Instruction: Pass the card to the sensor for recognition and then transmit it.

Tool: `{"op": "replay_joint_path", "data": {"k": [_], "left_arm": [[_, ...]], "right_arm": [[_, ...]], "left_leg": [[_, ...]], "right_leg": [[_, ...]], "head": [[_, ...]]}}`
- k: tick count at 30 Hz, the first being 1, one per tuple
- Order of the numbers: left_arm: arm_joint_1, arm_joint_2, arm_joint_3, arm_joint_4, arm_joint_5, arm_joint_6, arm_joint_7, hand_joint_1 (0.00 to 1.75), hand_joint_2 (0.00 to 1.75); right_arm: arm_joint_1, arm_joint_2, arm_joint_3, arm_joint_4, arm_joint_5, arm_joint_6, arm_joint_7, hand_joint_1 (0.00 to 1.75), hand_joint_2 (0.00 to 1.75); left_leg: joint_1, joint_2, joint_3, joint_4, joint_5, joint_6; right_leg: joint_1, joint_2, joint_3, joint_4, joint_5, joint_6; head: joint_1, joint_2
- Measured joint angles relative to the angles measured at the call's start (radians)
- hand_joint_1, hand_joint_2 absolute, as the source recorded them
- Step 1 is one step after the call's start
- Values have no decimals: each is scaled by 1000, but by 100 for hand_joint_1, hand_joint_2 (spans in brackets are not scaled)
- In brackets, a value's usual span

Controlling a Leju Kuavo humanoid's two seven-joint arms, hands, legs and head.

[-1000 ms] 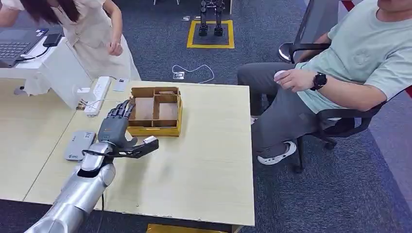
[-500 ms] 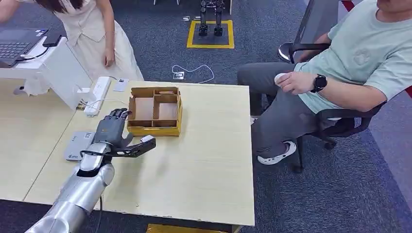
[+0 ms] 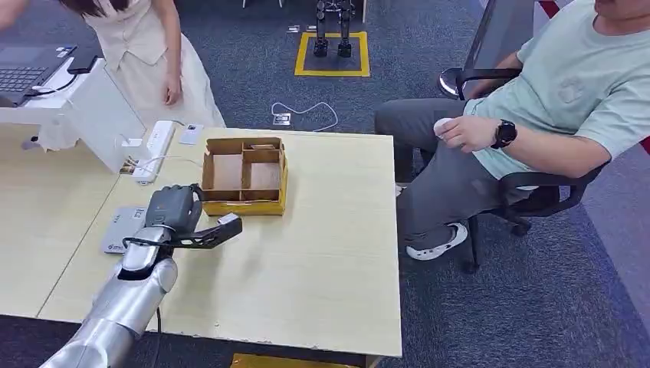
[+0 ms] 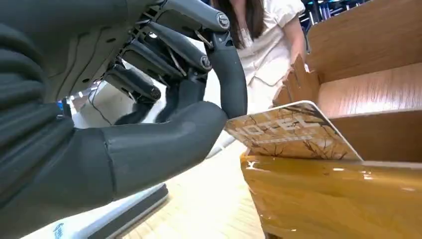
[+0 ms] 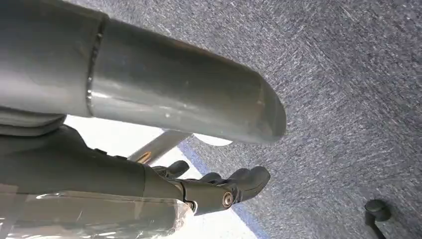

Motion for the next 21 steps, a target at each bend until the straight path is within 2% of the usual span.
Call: {"op": "replay_joint_path", "data": {"k": [5,6,7,8,9,21], "left_arm": [[2,-1,7,0,1,0,-3,171,175],[3,-1,8,0,2,0,-4,166,175],[4,-1,8,0,3,0,-6,147,175],[5,-1,9,0,3,0,-7,103,175],[6,-1,10,0,3,0,-8,0,175],[10,-3,15,0,3,3,-15,0,175]], "right_arm": [[0,1,-1,0,0,0,0,0,0],[0,1,-2,0,0,0,-2,0,0],[0,1,-2,0,-2,0,-3,0,0],[0,2,-3,0,-2,0,-4,0,0],[0,2,-3,0,-3,0,-5,0,0],[0,3,-4,0,-2,1,-6,0,0]], "left_leg": [[0,0,0,0,0,0],[0,0,0,0,0,0],[0,0,0,0,0,0],[0,0,0,0,0,0],[0,0,0,0,0,0],[0,0,0,0,0,0]], "right_leg": [[0,0,0,0,0,0],[0,0,0,0,0,0],[0,0,0,0,0,0],[0,0,0,0,0,0],[0,0,0,0,0,0],[0,0,0,0,0,0]], "head": [[0,0],[0,0],[0,0],[0,0],[0,0],[0,0]]}}
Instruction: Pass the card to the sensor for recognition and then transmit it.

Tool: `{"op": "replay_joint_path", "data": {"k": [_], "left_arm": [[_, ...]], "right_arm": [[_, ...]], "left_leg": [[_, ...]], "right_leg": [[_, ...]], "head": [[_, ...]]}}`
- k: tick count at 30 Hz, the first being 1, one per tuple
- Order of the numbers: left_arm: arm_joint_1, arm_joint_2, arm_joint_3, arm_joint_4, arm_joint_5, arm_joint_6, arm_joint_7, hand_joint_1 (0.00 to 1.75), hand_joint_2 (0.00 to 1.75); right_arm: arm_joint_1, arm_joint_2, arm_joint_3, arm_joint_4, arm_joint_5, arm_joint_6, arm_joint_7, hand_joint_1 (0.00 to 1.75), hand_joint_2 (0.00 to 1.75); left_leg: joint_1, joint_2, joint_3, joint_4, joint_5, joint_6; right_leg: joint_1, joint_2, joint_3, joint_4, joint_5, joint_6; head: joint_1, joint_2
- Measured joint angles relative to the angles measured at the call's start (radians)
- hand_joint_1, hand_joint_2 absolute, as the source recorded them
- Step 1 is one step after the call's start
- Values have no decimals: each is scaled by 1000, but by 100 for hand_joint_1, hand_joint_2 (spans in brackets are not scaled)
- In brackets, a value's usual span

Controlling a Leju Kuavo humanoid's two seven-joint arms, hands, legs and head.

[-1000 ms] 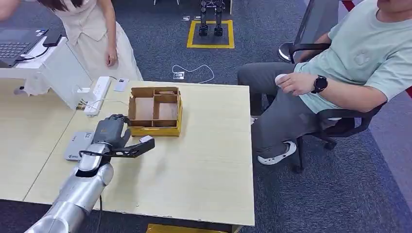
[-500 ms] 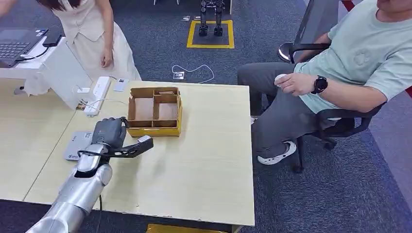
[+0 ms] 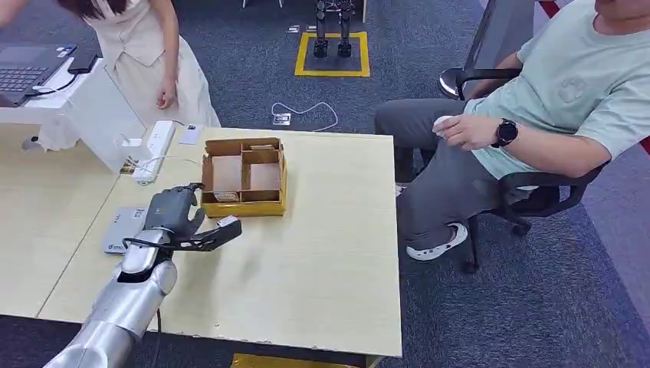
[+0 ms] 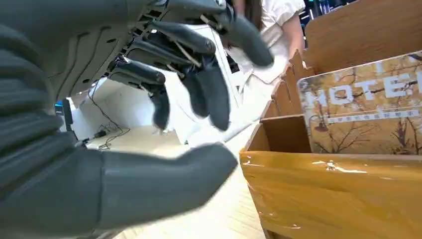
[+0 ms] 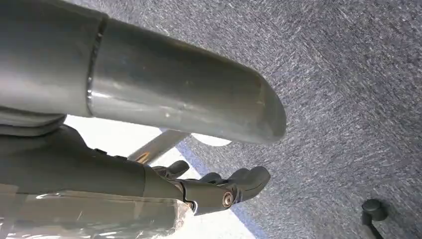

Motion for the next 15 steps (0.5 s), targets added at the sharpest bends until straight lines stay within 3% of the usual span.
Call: {"op": "replay_joint_path", "data": {"k": [15], "left_arm": [[1,-7,11,0,-8,11,0,0,175]], "right_arm": [[0,2,0,0,7,2,0,0,0]], "left_leg": [[0,0,0,0,0,0]], "right_leg": [[0,0,0,0,0,0]], "head": [[0,0]]}}
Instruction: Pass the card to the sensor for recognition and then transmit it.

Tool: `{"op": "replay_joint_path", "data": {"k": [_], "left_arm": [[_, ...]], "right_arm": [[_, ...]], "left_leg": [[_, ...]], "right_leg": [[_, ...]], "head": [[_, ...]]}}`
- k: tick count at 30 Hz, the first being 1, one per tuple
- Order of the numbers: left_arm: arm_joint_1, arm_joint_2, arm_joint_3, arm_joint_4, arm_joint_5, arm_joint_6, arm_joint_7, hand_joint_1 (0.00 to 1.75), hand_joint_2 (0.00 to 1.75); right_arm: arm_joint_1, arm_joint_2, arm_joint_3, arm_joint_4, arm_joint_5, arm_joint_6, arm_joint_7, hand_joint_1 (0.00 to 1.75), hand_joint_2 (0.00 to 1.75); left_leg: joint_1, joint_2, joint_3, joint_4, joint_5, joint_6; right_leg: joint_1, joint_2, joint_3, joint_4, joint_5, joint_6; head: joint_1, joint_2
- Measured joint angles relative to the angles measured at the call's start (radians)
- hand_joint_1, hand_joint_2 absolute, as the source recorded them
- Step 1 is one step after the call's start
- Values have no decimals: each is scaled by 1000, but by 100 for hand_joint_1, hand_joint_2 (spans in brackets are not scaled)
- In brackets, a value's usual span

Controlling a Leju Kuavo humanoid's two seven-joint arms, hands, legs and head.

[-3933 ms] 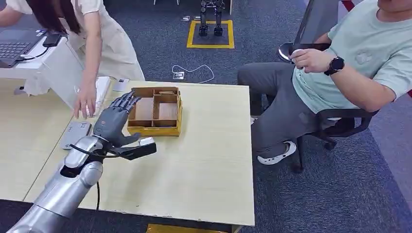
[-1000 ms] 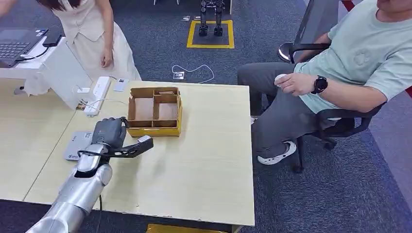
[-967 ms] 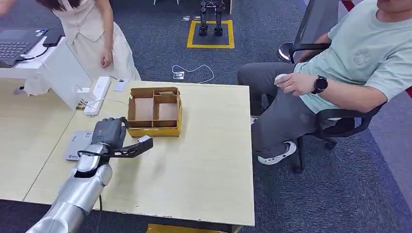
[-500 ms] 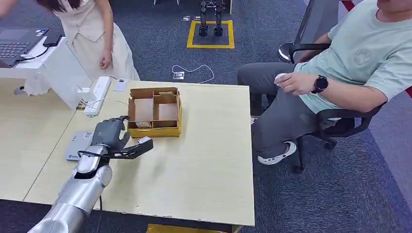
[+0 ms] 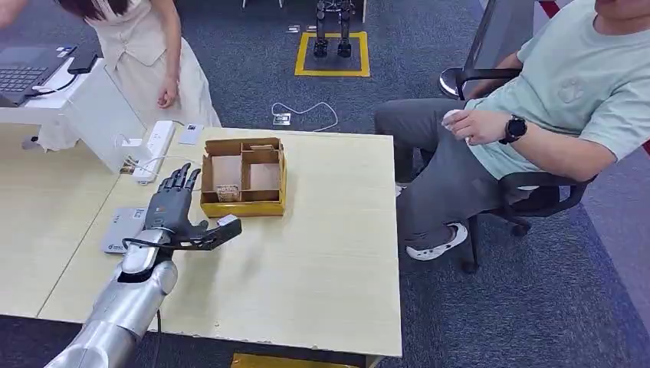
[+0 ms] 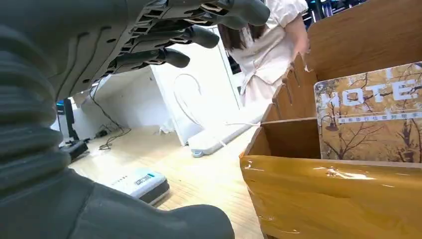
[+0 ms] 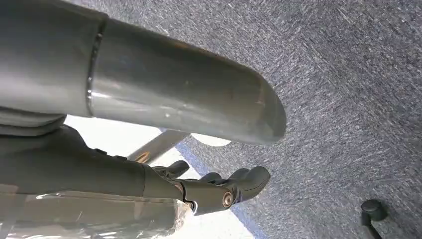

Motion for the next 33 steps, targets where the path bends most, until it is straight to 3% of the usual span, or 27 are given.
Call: {"op": "replay_joint_path", "data": {"k": [8,33], "left_arm": [[12,-3,0,-9,-15,5,-27,0,175],[205,34,-6,-232,47,-42,-109,0,175]], "right_arm": [[0,1,-2,0,-1,0,0,0,0],[12,1,-43,0,-29,-18,-5,0,0]], "left_leg": [[0,0,0,0,0,0],[0,0,0,0,0,0]], "right_leg": [[0,0,0,0,0,0],[0,0,0,0,0,0]], "head": [[0,0],[0,0]]}}
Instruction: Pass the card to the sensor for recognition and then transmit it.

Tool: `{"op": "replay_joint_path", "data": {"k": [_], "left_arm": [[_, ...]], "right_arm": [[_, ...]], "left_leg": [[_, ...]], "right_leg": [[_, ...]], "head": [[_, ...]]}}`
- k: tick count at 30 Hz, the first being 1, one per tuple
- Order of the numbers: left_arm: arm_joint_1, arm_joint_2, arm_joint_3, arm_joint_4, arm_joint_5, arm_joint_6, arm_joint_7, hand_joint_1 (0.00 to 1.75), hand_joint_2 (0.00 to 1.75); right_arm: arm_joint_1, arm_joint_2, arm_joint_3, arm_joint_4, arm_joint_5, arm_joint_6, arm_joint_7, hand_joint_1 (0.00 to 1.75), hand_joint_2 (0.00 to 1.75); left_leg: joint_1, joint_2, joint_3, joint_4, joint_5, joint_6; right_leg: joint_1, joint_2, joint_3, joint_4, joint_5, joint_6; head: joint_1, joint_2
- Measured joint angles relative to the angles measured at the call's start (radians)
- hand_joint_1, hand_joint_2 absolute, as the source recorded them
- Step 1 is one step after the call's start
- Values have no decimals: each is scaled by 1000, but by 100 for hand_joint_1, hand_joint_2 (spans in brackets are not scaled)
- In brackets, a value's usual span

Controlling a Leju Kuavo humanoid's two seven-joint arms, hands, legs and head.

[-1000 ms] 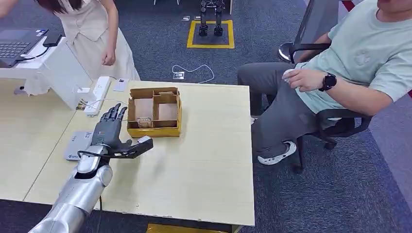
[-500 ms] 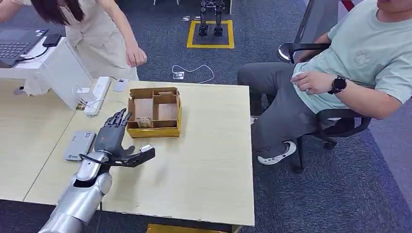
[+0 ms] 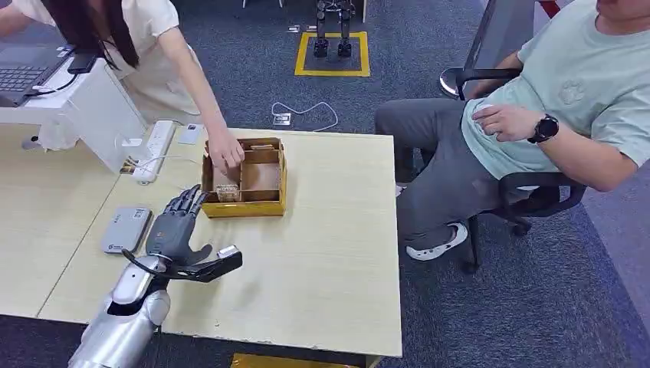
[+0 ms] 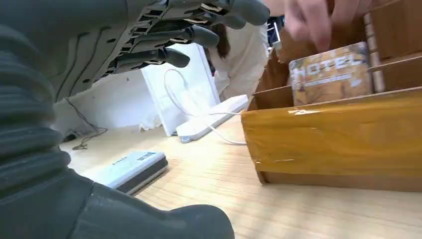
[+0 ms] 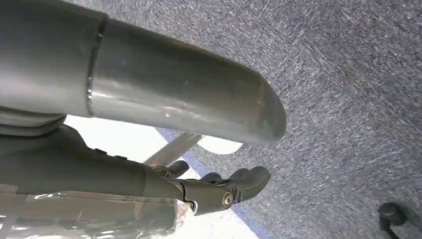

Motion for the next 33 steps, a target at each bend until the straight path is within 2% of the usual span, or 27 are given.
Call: {"op": "replay_joint_path", "data": {"k": [17,33], "left_arm": [[63,-8,-53,-118,19,-2,2,0,175],[70,-23,-73,-144,28,-1,2,0,175]], "right_arm": [[7,0,-17,0,-3,-3,-1,0,0],[7,0,-21,0,-1,-3,-1,0,0]], "left_leg": [[0,0,0,0,0,0],[0,0,0,0,0,0]], "right_leg": [[0,0,0,0,0,0],[0,0,0,0,0,0]], "head": [[0,0],[0,0]]}}
